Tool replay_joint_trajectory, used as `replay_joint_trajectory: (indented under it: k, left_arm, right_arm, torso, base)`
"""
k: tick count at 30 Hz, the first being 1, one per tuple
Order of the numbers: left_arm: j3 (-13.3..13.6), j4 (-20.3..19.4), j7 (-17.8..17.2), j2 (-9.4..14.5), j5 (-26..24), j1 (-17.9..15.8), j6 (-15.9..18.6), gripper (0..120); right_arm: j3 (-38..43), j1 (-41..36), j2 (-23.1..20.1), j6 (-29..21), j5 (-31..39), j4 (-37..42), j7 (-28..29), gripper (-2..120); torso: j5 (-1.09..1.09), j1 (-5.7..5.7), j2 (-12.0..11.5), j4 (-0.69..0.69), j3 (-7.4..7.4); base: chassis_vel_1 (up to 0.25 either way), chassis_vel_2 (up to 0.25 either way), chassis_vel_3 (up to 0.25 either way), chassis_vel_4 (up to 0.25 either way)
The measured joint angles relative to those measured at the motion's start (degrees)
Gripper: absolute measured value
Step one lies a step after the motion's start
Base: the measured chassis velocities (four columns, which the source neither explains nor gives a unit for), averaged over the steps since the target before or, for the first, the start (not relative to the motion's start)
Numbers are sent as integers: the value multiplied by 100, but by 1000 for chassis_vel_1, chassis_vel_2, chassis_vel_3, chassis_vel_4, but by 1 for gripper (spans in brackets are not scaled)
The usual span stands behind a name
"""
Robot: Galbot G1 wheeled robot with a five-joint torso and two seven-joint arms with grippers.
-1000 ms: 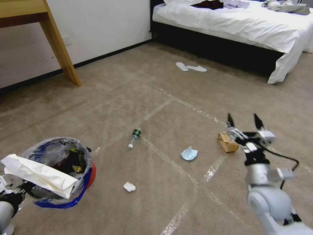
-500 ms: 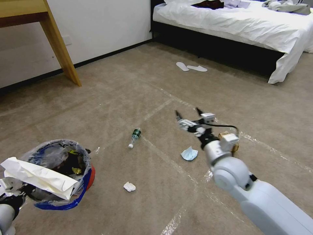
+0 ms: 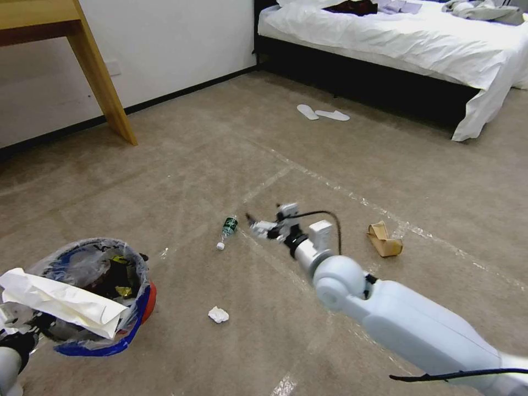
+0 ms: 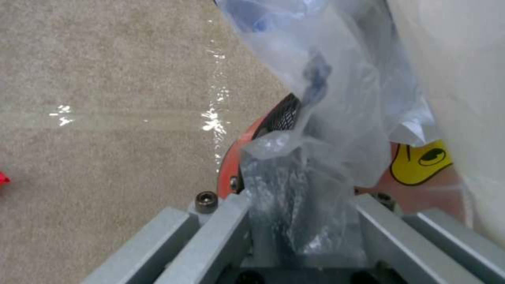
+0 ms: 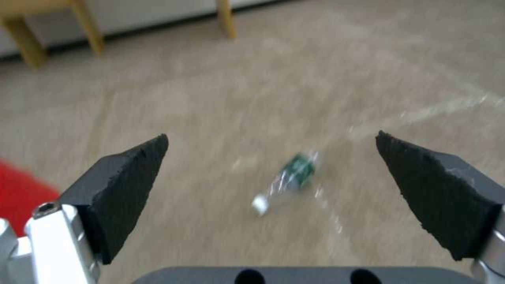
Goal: Pick up the trash bin and place the garbage on the floor into it.
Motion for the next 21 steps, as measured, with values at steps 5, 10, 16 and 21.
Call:
replay_joint_trajectory:
  k: [5,10,16,21]
  left_arm:
    - [20,64,4,-5,30,-21,-5,0]
    - [64,83,10,-6,76,-38,-9,0]
    - [106,88,14,-19,102,-55,-10,0]
    - [107,91,21,-18,105,-58,-14,0]
  right_arm:
    - [-887,549,206,-603,388,-90,298,100]
    - [-1492,1016,399,-962,517,-288,333,100]
    - [-1919,1398,568,-1422,881,-439,176,100]
    - [-2085,1529,660,-1685,1091,-460,-8,100]
  torso:
    - [0,0,0,0,0]
    - [0,0,0,1,0]
    - [1,0,0,0,0]
    - [0,0,0,0,0]
  base:
    - [0,0,0,0]
    - [0,0,0,0]
    - [0,0,0,0]
    - [0,0,0,0]
